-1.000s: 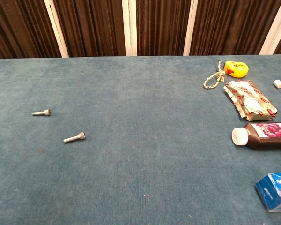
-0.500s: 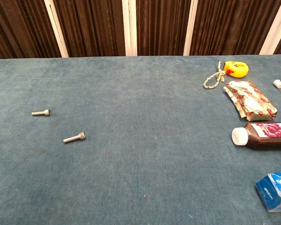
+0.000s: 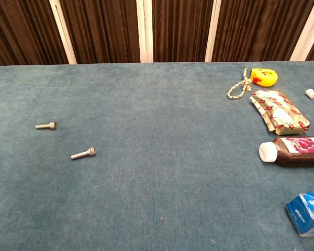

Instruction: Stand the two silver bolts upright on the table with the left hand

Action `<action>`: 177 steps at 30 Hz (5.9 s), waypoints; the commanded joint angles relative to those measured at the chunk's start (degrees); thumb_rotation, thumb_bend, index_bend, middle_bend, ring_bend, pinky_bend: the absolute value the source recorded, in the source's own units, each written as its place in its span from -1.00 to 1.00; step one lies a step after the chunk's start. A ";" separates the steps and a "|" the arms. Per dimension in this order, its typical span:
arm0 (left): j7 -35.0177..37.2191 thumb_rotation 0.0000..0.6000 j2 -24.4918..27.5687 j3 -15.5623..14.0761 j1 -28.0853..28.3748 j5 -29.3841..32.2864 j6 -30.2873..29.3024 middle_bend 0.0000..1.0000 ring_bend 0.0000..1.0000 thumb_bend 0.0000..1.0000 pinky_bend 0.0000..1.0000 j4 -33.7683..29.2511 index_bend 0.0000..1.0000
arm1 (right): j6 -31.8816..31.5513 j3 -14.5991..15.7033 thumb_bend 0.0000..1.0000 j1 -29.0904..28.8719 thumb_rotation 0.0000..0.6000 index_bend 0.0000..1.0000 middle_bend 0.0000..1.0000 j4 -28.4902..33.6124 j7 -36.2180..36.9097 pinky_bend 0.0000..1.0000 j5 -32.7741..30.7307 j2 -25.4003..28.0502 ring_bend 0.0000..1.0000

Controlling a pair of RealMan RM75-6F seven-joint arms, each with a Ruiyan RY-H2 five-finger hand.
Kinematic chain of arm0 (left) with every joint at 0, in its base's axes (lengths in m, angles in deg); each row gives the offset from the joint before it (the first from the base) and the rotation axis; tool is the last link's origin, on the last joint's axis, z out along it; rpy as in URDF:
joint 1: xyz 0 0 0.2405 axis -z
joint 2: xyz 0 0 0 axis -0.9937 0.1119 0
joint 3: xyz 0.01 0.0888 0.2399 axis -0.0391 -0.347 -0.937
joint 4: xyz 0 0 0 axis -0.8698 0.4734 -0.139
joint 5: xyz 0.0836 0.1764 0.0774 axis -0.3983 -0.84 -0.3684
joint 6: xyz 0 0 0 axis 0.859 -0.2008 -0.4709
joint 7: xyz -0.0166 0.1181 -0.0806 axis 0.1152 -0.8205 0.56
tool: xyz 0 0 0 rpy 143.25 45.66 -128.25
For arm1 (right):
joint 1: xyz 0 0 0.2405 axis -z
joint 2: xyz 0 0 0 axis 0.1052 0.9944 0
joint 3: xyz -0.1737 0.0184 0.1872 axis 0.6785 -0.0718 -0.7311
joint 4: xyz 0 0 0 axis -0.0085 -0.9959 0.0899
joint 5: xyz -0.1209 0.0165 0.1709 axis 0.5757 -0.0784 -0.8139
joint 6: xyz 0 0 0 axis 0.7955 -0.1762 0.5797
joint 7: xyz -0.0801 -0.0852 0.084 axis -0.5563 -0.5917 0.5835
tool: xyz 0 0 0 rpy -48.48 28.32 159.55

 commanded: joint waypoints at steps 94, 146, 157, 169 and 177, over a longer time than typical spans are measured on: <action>-25.04 1.00 -29.91 -0.09 14.95 14.03 4.23 -0.79 -1.00 0.03 -1.00 22.14 0.08 | 2.78 -0.64 -0.66 -0.53 1.00 -0.63 -0.82 -1.91 -0.77 -1.00 -3.50 -1.71 -0.76; -77.60 1.00 -25.09 1.62 24.93 41.29 -10.59 -0.76 -1.00 0.07 -1.00 4.81 0.14 | 3.07 -0.52 -0.66 -0.71 1.00 -0.63 -0.82 -2.05 -0.39 -1.00 -3.38 -2.34 -0.76; -79.11 1.00 -27.88 1.19 27.38 43.61 -10.67 -0.76 -1.00 0.06 -1.00 7.84 0.08 | 3.23 -0.50 -0.66 -0.82 1.00 -0.63 -0.82 -2.38 -0.71 -1.00 -3.40 -2.58 -0.76; -80.29 1.00 -29.40 0.66 28.89 44.85 -11.56 -0.80 -1.00 -0.04 -1.00 7.87 -0.17 | 3.19 -0.56 -0.66 -0.80 1.00 -0.63 -0.82 -2.48 -0.31 -1.00 -3.43 -2.53 -0.76; -80.34 1.00 -25.00 1.63 29.26 44.12 -15.67 -0.86 -1.00 -0.07 -1.00 -2.99 -0.41 | 3.36 -0.39 -0.66 -0.92 1.00 -0.63 -0.82 -2.58 -0.53 -1.00 -3.22 -2.69 -0.76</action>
